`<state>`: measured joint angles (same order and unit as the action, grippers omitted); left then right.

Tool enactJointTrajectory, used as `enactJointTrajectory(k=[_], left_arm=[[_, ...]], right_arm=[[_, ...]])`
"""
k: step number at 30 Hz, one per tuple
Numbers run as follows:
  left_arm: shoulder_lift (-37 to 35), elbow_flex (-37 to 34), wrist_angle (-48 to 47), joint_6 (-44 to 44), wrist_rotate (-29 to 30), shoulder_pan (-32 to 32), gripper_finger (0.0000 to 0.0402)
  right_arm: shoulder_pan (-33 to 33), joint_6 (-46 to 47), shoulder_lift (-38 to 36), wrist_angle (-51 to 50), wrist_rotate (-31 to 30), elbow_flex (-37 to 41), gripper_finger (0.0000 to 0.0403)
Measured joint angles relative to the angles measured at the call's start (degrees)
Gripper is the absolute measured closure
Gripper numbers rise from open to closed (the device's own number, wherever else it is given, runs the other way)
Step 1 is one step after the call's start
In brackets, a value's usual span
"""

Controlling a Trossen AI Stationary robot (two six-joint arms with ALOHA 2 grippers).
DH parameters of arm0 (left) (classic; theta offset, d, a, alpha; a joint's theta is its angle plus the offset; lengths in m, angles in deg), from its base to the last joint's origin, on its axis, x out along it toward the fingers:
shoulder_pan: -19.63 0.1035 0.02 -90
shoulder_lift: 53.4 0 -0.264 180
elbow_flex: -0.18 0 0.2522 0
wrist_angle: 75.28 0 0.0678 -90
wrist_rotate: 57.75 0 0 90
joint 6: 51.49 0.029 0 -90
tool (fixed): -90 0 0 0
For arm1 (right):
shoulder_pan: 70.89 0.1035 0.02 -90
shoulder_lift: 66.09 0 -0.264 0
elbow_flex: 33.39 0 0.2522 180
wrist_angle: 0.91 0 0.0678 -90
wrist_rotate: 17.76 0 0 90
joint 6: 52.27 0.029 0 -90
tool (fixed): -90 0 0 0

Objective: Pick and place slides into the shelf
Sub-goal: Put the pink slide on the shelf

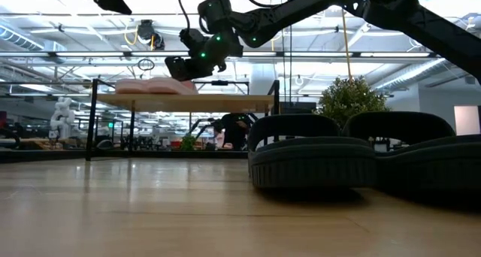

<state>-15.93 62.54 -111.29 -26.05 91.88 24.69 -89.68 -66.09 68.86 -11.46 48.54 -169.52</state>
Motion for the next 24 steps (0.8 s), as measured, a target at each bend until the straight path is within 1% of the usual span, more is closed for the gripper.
enactJointTrajectory(k=[17, 20, 24], left_arm=[[0.0, 0.0, -0.2, -0.1, -0.6, 0.0, 0.0128], [0.0, 0.0, -0.2, -0.2, -1.3, 0.0, 0.0128], [0.0, 0.0, -0.2, -0.2, -1.3, 0.0, 0.0128]], right_arm=[[-0.6, 1.0, 0.0, 1.3, 0.0, 0.0, 0.0242], [-0.6, 1.2, 0.0, 1.5, 1.4, 0.0, 0.0241], [-0.6, 1.4, -0.1, 1.5, 1.4, 0.0, 0.0241]])
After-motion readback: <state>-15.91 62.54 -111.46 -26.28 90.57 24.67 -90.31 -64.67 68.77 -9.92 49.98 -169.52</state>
